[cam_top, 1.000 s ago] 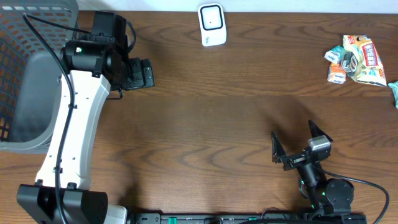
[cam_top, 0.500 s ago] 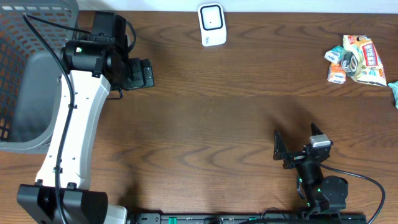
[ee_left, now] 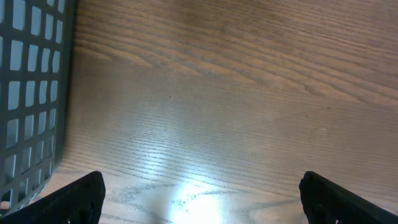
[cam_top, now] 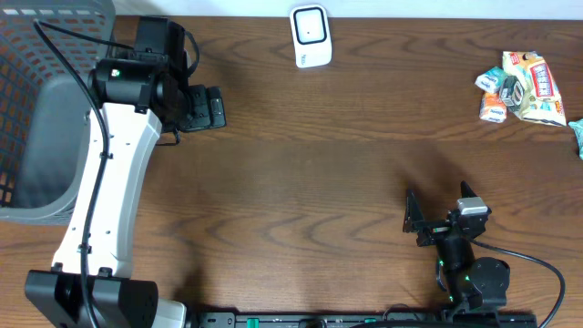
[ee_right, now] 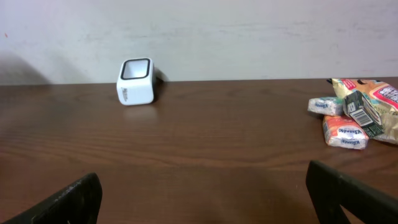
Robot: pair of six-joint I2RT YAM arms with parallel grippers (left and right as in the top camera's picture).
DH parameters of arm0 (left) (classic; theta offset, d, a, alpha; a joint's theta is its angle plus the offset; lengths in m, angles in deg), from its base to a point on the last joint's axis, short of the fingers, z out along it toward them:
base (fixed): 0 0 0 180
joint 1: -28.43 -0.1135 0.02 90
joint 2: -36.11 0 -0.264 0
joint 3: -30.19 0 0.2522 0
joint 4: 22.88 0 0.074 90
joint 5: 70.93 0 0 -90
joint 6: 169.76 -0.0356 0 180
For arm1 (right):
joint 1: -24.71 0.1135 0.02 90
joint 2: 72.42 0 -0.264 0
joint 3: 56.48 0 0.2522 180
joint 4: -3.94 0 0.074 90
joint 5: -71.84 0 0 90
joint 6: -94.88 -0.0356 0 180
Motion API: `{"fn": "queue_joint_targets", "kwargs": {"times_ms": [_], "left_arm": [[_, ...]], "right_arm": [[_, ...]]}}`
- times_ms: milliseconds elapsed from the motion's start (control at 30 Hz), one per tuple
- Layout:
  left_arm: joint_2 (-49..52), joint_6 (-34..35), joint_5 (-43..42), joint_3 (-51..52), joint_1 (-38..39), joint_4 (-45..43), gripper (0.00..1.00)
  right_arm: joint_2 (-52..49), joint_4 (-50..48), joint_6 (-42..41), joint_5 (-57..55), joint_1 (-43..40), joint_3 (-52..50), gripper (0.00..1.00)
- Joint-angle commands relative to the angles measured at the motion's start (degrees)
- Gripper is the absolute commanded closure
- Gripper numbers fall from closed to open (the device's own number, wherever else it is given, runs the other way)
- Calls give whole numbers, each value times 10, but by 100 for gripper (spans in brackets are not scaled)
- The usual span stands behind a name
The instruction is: Scan the item barcode
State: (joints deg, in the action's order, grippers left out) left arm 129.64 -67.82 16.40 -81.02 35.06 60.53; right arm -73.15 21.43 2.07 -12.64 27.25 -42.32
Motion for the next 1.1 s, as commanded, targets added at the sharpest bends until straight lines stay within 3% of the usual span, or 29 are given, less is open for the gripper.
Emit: {"fn": "queue_joint_targets", "kwargs": {"times_ms": [0,900,1067], "left_arm": [[3,-3,3,1,-1,2,2],[3,-3,3,1,-1,2,2],[2,-13,16,2,-1,57,2]], "right_arm": [[4,3,-8,-5,5,-1,1],[4,3,-8,-5,5,-1,1],[4,3,-8,-5,5,-1,1]]}}
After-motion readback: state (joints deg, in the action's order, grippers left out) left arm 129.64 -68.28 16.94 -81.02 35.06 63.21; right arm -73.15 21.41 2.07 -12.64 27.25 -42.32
